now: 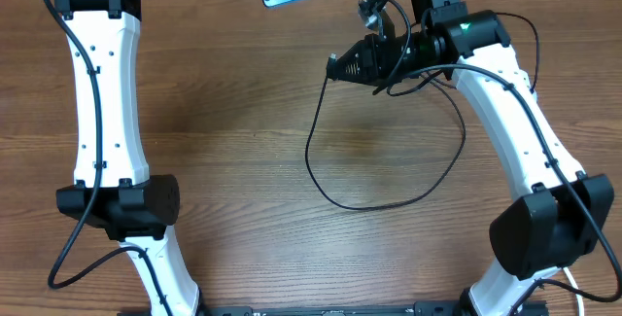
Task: Plug charger to phone and switch on socket
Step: 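Carry the USB-C plug with the right gripper toward the phone's bottom port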
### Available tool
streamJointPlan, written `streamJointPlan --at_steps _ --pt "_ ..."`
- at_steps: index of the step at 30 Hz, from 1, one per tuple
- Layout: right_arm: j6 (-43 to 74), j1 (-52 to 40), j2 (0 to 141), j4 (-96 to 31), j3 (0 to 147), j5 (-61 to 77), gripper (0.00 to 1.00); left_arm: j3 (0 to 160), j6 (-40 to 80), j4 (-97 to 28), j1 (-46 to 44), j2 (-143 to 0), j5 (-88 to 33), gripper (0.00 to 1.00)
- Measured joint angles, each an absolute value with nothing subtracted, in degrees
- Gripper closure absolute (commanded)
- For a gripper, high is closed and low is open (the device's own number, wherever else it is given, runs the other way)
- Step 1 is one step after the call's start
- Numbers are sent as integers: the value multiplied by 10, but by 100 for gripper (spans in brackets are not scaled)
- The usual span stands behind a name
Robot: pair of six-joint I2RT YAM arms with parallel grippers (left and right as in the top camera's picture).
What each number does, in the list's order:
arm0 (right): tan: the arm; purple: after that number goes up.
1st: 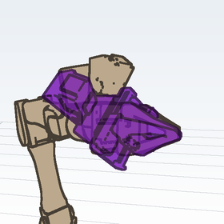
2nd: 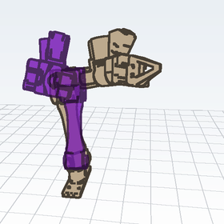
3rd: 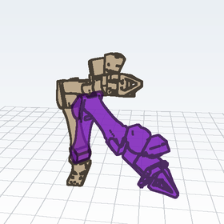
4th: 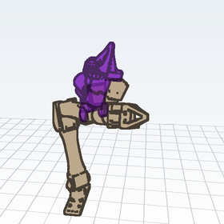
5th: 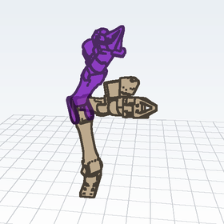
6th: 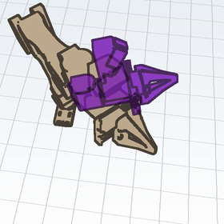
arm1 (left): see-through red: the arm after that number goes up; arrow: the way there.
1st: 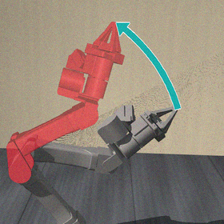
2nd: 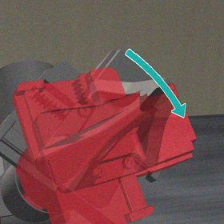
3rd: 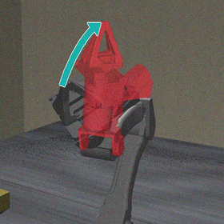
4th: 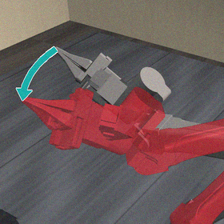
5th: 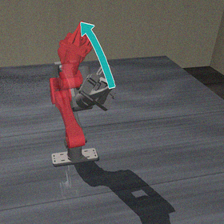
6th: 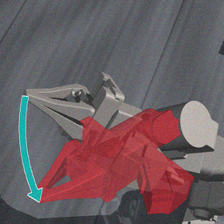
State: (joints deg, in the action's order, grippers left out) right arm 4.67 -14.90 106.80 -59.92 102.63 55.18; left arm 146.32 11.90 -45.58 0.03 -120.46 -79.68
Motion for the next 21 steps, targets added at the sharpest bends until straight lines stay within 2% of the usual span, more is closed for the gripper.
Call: streamJointPlan --at_steps 4,10,16,21 --pt "6 -149 1044 -604 1026 628 96 1464 164 -427 0 -1204 -836 96" --pt "-34 -150 1011 -628 1026 664 96 1464 180 -426 0 -1204 -849 96" --pt "-141 -152 1001 -768 1027 678 96 1464 181 -425 0 -1204 -851 96" --pt "-196 -168 1001 -769 1027 703 96 1464 181 -442 0 -1204 -852 96"
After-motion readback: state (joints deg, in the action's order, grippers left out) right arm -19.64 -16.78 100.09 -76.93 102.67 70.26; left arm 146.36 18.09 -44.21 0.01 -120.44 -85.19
